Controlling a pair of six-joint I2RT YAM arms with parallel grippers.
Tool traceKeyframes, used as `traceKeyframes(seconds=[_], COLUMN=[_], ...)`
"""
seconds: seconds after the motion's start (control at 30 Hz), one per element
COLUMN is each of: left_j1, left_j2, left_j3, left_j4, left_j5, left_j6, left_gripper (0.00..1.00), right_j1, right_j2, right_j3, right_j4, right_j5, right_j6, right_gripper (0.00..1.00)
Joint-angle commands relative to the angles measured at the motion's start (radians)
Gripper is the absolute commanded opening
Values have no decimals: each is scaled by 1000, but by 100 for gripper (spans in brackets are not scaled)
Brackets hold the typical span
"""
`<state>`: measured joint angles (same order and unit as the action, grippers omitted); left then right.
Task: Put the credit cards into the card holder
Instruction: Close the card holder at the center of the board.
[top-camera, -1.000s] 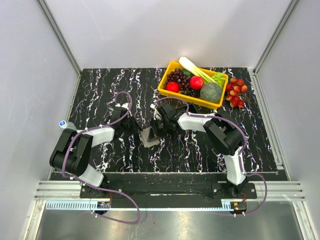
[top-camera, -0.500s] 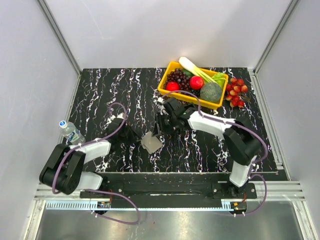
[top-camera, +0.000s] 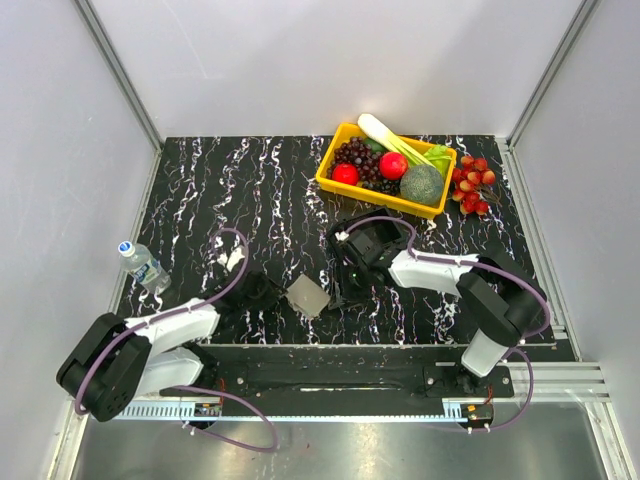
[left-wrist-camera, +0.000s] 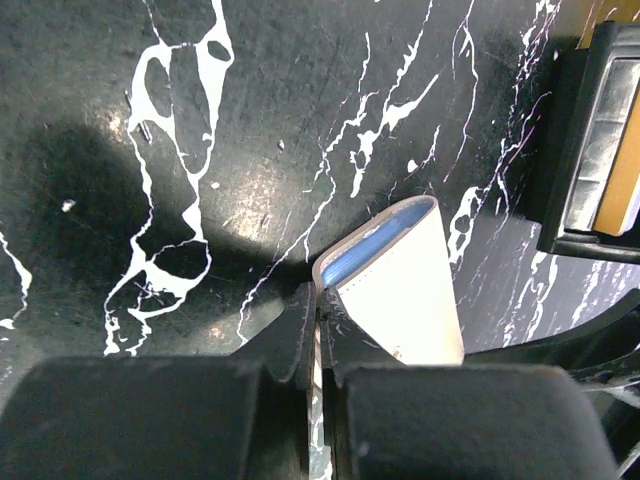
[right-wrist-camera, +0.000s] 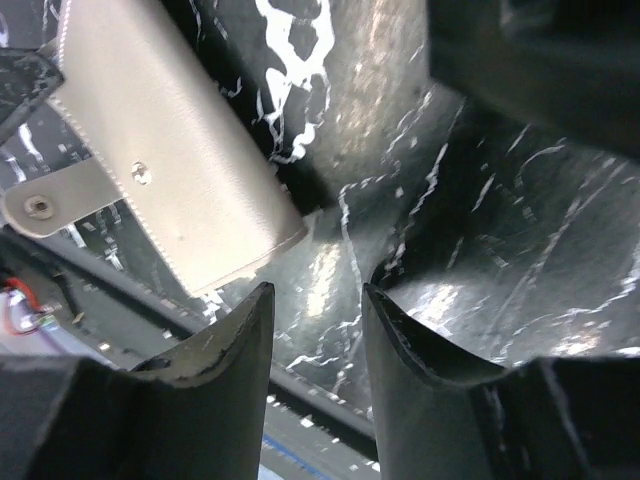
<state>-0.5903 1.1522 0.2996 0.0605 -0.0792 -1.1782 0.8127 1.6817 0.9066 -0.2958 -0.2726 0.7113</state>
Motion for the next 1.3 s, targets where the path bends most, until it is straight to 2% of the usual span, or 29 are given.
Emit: traceKeyframes(seconds=[0.0, 0.13, 0.3, 0.47, 0.6, 0.73, 0.83, 0.97, 1.1, 1.2, 1.27], left_j1=[-2, -2, 0, 0, 0, 0, 0, 1, 0, 0, 0], left_j2=[1, 64, 159, 221, 239, 265, 265, 254, 241, 230, 224], left_j3=[21, 124, 191, 204, 179, 177, 161, 130, 108, 96, 92], left_j4=[-59, -151, -119, -65, -15, 12, 56, 123, 151, 167, 167], left_j5=[-88, -122, -42, 45, 75, 111, 127, 159, 157, 159, 160], left_j6=[153, 369, 563, 583, 601, 586, 537, 471, 424, 399, 394], left_gripper=[0, 0, 0, 0, 0, 0, 1, 18, 24, 24, 24], right_j1=[5, 5, -1, -20, -47, -50, -43, -35, -35, -35, -35], right_j2=[-45, -71, -12, 119, 167, 193, 208, 233, 233, 243, 251], right_j3=[23, 26, 50, 92, 60, 2, -44, -69, -92, -81, -69], right_j4=[53, 98, 172, 208, 286, 458, 546, 609, 688, 704, 690], right_j5=[87, 3, -51, -85, -143, -266, -290, -261, -246, -241, -231], right_j6=[-189, -285, -306, -294, -260, -196, -127, -59, 0, 30, 33], right_gripper=[46, 47, 49, 49, 47, 44, 42, 42, 39, 31, 19])
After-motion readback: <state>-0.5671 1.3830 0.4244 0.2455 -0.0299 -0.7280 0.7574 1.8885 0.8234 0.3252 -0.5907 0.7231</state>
